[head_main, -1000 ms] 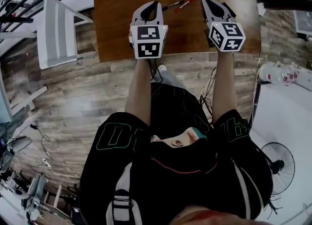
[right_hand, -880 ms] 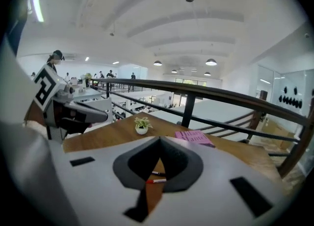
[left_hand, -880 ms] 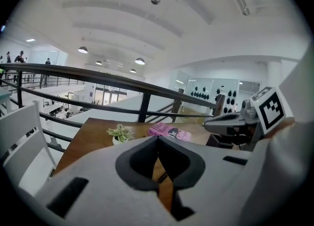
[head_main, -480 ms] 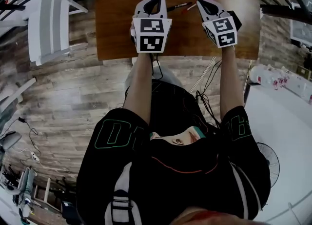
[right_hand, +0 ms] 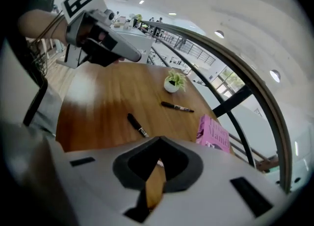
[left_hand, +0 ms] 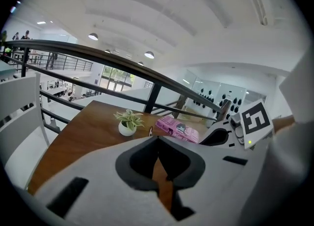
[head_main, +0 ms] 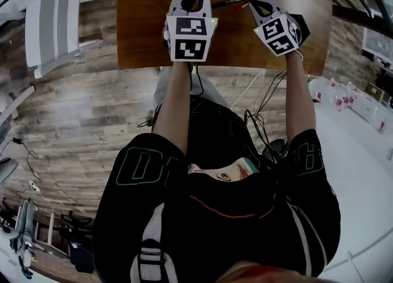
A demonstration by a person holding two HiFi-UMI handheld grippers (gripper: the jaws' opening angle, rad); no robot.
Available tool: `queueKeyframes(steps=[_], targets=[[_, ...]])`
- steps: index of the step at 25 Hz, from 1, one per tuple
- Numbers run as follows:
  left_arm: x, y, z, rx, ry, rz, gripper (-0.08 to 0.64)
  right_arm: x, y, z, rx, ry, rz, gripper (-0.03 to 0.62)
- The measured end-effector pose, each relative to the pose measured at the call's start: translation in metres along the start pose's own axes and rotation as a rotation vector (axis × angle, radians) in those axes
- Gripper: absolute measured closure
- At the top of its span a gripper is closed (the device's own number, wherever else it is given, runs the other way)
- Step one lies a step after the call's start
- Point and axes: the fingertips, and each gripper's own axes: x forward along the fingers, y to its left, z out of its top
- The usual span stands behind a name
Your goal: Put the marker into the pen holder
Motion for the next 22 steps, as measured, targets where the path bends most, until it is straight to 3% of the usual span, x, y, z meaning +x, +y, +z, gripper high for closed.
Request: queueKeyframes(steps=[12, 22], targets=[[0.002, 0.012, -0.019, -0.042, 0.034, 0.010, 0.554, 0.036, 0.036, -0.028, -0.357, 0.209, 0.143, 0.584], [0.000, 0.013, -0.027, -0.046, 0.053, 0.007, 0.554, 0.050, 0.050, -0.045, -0.549, 0.283, 0.210, 0.525]])
